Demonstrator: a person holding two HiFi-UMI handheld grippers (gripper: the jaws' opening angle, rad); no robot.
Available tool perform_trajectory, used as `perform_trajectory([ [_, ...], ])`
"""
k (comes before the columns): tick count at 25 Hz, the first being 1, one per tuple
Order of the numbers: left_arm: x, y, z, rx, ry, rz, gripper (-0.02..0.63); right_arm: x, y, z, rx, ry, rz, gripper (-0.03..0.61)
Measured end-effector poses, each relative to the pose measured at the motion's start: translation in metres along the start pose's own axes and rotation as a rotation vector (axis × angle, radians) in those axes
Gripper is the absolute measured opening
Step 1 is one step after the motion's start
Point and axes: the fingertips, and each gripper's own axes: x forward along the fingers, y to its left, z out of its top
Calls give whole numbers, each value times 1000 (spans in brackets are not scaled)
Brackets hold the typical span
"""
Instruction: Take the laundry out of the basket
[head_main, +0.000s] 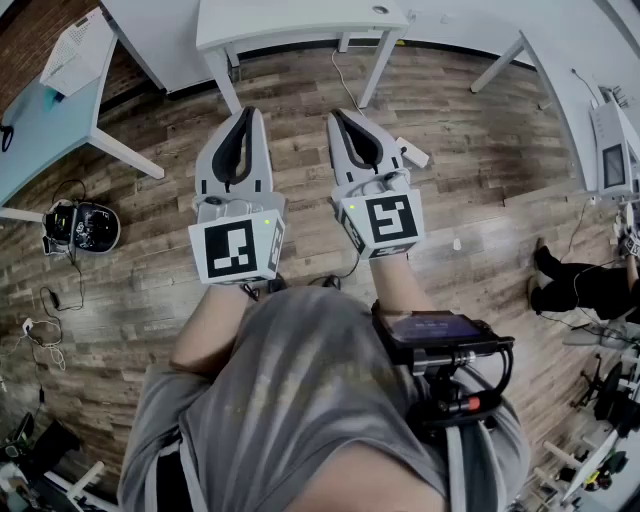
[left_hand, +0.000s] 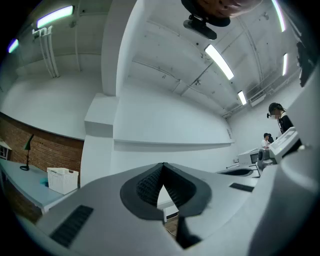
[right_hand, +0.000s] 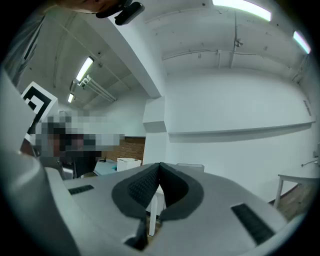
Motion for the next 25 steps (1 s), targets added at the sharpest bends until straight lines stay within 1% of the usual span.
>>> perform_trajectory([
  [5, -4, -19, 4, 10, -5, 5, 8, -14, -8, 2, -2, -12, 10, 6],
  [10, -5, -42, -1, 12, 11, 18, 8, -32, -24, -4, 12, -11, 22, 6],
  [14, -6, -57, -4, 13, 26, 35, 8, -45, -31, -8, 59, -18, 61, 6],
  [19, -3, -59, -15, 16, 57, 49, 8, -50, -42, -30, 99, 28, 54, 8],
  [25, 22, -61, -35, -12, 85, 32, 8, -35, -62, -43, 102, 53, 41, 8],
])
